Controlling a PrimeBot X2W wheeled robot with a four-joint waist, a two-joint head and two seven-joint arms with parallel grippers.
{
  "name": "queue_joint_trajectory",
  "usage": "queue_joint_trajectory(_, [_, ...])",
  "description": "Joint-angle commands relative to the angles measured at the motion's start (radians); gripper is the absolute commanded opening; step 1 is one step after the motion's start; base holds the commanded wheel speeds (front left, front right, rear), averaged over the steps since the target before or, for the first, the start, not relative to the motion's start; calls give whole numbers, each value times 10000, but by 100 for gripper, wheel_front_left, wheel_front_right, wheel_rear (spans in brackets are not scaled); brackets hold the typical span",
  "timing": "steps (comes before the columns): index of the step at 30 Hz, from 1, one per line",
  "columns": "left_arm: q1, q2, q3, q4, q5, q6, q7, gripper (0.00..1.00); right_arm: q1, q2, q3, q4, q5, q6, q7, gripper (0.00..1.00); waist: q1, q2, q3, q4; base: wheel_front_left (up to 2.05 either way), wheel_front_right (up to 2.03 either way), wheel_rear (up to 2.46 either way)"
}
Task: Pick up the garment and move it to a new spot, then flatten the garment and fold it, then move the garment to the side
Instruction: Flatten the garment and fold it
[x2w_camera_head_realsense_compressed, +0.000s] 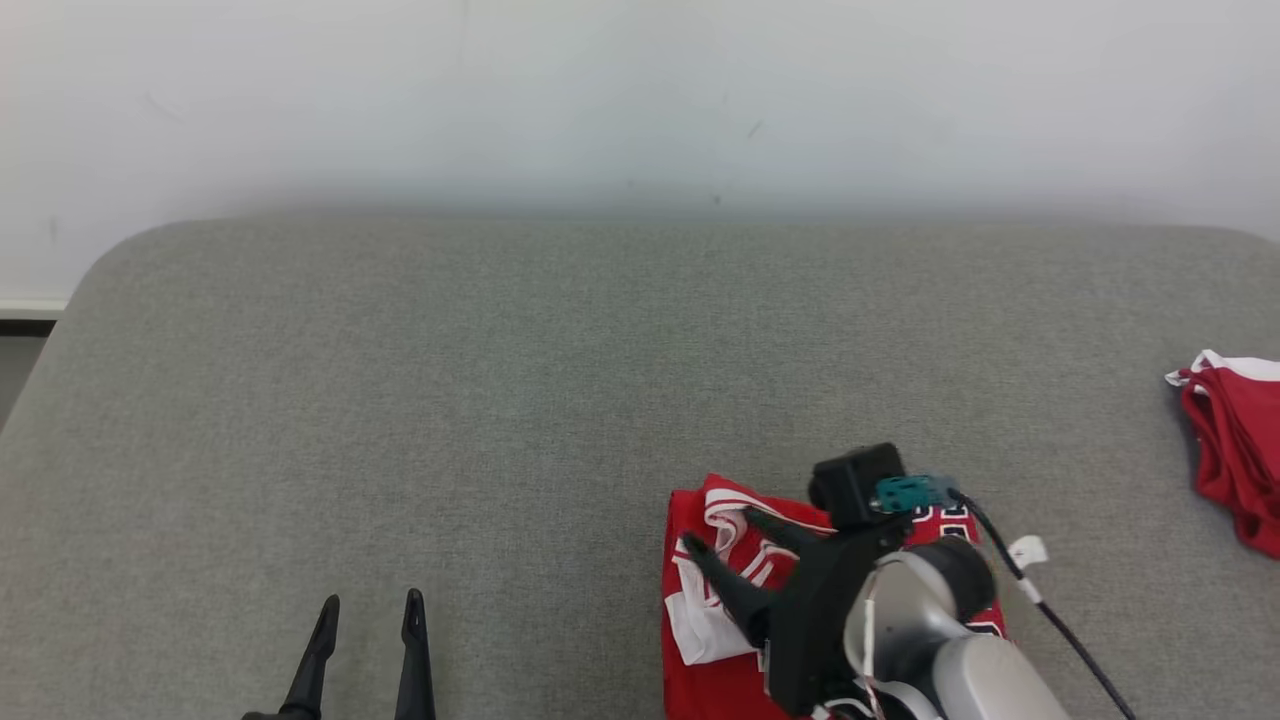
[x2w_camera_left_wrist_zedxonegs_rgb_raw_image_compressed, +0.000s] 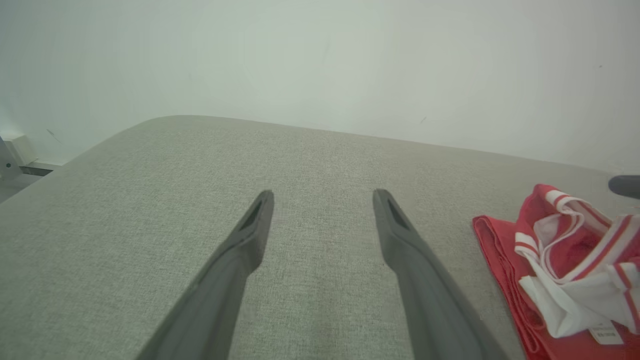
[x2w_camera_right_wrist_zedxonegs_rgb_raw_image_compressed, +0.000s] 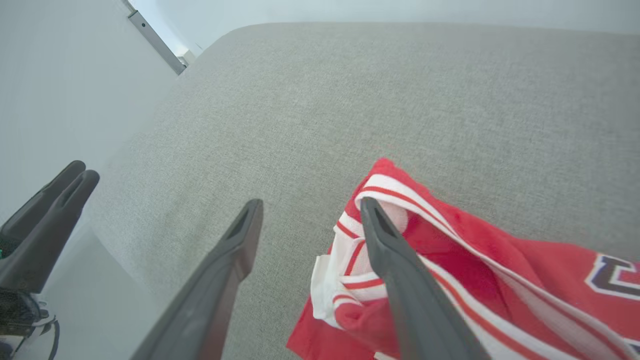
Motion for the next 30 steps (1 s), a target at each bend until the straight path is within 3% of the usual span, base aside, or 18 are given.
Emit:
queue_joint_trajectory(1, [72, -9, 7, -52, 31, 44, -23, 100, 279, 26, -190, -312, -359, 3, 118, 100, 1, 0, -57, -92, 0, 0, 0])
queue_joint_trajectory(7, [55, -9, -29, -60, -6, 68, -23, 100, 1214, -63, -1475, -1943, -1598, 3, 400, 100, 1, 0, -91, -203, 0, 0, 0])
queue_joint_trajectory(12, [43, -9, 5, 8, -34, 49, -23, 100, 2090, -6, -3330, -2635, -2285, 3, -413, 100, 1, 0, -192, -269, 0, 0, 0])
queue_joint_trajectory(20, [192, -9, 120, -46, 1, 46, -23, 100, 3192, 28, -5042, -1615, -2354, 3, -4025, 100, 1, 0, -508, -438, 0, 0, 0])
queue_joint_trajectory(25, [266, -9, 213, -68, 72, 7, -23, 100, 3620, 30, -4995, -478, -2346, 5, -6421, 100, 1, 0, -665, -631, 0, 0, 0])
queue_joint_trajectory(30, [301, -8, 344, -96, 111, 54, -23, 100, 3793, 27, -4799, 349, -2496, 5, -7853, 100, 1, 0, -778, -828, 0, 0, 0])
